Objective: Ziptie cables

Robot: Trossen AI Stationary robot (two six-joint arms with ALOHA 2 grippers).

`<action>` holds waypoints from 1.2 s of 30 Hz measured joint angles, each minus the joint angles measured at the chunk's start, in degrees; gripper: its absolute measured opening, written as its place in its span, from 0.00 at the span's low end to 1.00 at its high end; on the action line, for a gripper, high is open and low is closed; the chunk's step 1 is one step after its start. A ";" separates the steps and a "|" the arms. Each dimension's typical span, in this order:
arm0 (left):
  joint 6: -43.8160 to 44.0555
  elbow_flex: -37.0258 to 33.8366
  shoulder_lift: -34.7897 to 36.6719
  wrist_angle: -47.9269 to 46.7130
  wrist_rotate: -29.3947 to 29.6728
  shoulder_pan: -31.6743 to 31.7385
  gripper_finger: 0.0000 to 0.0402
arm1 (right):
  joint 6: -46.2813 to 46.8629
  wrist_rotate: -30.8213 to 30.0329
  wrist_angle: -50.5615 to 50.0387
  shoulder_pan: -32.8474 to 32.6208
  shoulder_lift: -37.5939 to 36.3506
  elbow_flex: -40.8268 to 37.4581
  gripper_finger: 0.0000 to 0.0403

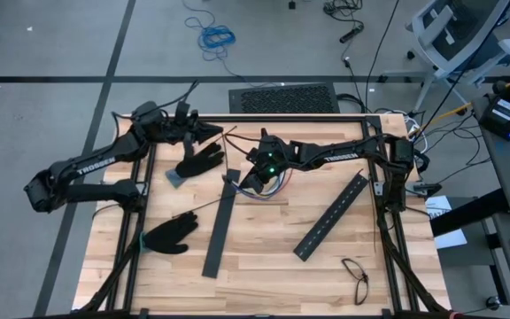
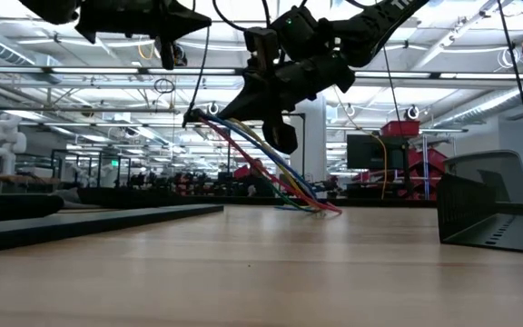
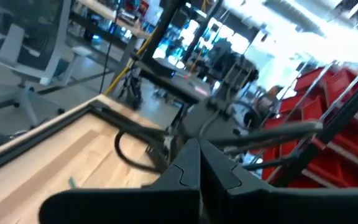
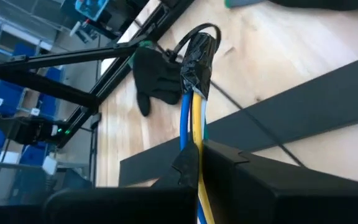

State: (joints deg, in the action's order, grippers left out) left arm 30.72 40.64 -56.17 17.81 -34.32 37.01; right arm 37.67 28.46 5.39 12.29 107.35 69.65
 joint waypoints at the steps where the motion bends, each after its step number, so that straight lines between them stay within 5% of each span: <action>1: 0.56 0.00 -0.55 0.95 -0.32 0.01 0.00 | -0.06 0.35 0.00 -0.02 0.00 0.00 0.00; 25: 4.97 0.00 -2.27 7.27 -5.10 0.25 0.00 | -3.70 1.50 -2.46 -0.02 0.00 0.00 0.00; 29: 4.67 0.00 0.02 1.92 -11.02 2.51 0.00 | -5.84 0.41 -5.42 0.40 0.00 0.00 0.00; 36: -2.40 0.00 3.94 -10.76 -9.70 6.76 0.00 | -6.87 0.26 -5.83 0.83 0.00 0.00 0.00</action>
State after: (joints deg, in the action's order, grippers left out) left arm 28.32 40.64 -52.23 7.05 -44.02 43.77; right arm 30.81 28.72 -0.45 13.12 107.35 69.65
